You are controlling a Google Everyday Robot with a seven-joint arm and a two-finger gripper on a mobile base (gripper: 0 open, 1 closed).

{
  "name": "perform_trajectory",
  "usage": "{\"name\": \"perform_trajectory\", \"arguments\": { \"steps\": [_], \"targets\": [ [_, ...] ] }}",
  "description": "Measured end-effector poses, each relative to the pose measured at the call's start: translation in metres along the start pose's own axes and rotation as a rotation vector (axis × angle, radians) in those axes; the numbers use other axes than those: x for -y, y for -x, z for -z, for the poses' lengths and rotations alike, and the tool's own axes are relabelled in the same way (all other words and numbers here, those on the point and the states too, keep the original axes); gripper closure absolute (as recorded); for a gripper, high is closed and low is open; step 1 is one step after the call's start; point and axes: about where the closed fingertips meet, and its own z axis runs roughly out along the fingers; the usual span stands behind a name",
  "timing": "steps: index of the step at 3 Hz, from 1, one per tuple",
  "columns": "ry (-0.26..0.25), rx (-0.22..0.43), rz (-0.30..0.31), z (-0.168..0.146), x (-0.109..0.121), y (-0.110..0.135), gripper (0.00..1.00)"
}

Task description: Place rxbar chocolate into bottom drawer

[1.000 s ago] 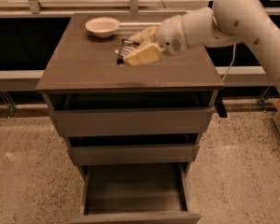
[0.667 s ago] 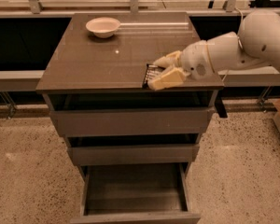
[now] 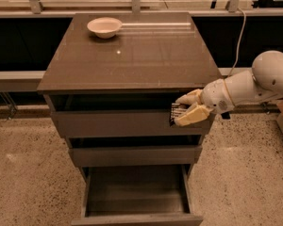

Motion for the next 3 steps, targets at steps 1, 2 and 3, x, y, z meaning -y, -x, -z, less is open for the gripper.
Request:
{"name": "perform_trajectory", "arguments": {
  "steps": [1,2,3],
  "targets": [
    [0.003,0.006,-0.009,-0.003,0.001,-0.003,1.00],
    [0.010,0.023,-0.030,-0.010,0.003,-0.010,1.00],
    [-0.018,0.093,-0.008,-0.023,-0.014,-0.023,1.00]
  ]
}}
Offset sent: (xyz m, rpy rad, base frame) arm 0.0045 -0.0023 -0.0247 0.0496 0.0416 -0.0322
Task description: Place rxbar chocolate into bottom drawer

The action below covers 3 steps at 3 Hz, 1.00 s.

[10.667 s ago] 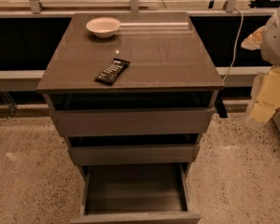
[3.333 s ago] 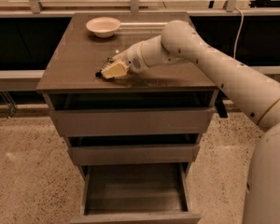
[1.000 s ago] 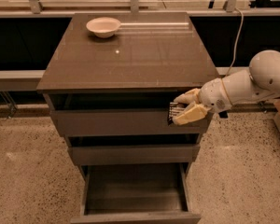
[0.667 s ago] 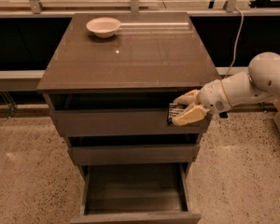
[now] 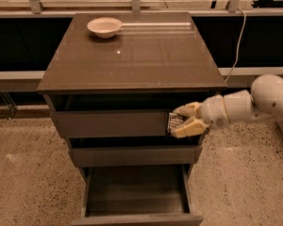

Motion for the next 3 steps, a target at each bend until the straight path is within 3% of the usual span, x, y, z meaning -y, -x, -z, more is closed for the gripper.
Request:
{"name": "perform_trajectory", "arguments": {
  "steps": [1,3],
  "targets": [
    [-0.006,0.002,-0.002,-0.032,-0.031,-0.048,1.00],
    [0.024,0.037,-0.049,-0.104,-0.058,-0.152,1.00]
  ]
}}
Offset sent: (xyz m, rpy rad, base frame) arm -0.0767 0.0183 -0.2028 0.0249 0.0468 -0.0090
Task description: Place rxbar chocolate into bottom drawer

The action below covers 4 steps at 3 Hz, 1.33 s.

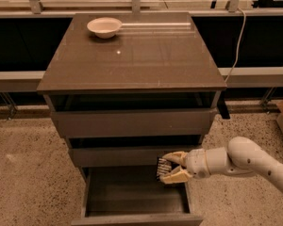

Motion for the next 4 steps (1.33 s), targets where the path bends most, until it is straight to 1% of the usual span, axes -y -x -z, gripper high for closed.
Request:
{"name": "perform_trajectory", "arguments": {
  "steps": [1,2,3,4],
  "targets": [
    [0.000,0.000,0.000,0.000,0.000,0.000,1.00],
    [-0.026,-0.014,0.013,-0.028,0.010,-0.021,1.00],
    [-0.092,-0.054,0.074,-0.073,0.024,-0.077,1.00],
    [-0.132,-0.113,0.163,-0.103,0.034,-0.138,1.00]
  ]
}}
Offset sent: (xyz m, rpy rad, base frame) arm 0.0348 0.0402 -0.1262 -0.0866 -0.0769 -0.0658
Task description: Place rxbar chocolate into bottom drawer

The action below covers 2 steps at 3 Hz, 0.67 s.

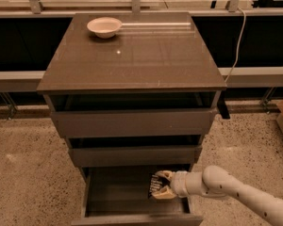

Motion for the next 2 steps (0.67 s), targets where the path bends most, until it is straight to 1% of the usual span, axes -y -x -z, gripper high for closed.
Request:
{"name": "perform_trajectory", "arguments": {
  "steps": [1,2],
  "targets": [
    [0.000,0.000,0.000,0.000,0.000,0.000,1.00],
    [0.045,-0.001,-0.002,-0.030,0.005,-0.018,1.00]
  ]
}}
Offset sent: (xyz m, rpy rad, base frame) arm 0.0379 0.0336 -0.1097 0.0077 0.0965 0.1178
